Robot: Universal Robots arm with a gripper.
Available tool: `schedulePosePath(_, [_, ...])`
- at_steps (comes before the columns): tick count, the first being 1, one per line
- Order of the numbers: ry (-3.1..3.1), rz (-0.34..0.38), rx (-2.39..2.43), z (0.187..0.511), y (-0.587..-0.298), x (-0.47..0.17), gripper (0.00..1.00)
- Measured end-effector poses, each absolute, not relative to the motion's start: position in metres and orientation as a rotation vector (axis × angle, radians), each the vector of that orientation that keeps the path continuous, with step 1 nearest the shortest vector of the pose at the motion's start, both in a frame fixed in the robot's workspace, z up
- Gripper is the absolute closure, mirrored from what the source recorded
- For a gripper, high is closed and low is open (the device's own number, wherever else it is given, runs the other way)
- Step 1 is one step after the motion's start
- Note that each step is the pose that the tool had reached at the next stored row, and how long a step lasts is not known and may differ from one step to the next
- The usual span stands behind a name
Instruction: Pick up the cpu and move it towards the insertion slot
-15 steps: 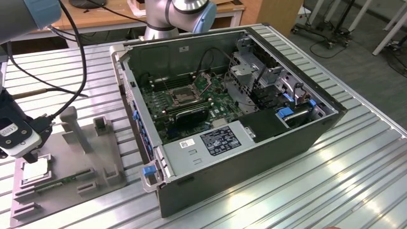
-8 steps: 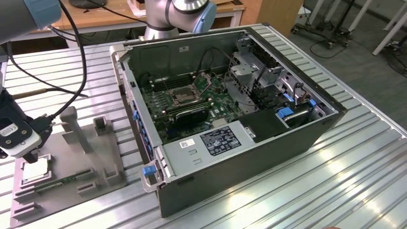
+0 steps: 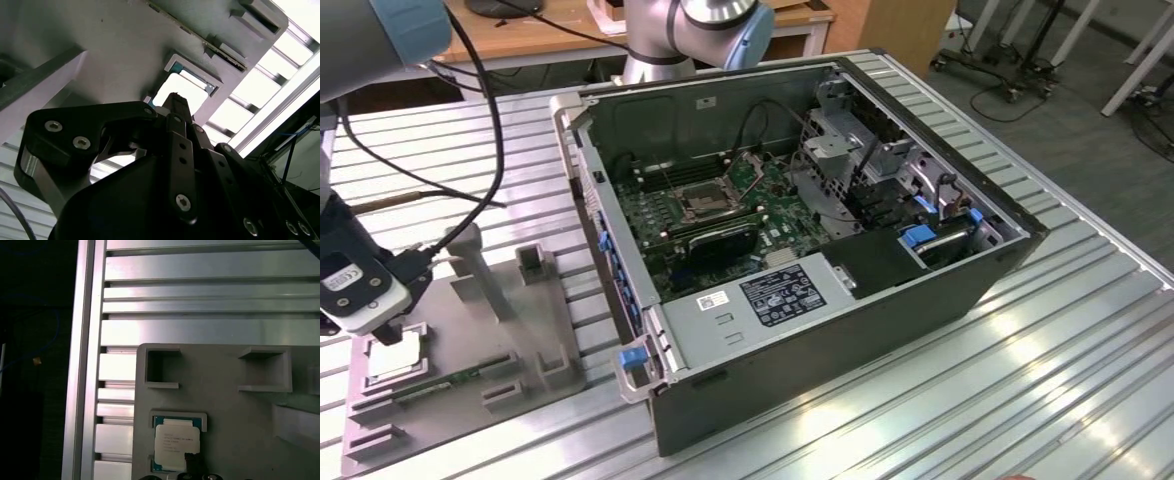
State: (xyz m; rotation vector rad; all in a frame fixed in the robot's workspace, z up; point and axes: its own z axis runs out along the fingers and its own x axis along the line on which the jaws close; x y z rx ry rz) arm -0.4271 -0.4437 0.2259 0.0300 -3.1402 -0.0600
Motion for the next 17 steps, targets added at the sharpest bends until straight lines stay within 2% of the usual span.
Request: schedulePosePath(17, [-3.140, -0.060, 0.030, 0.2176, -0.4437, -0.4322, 0.89])
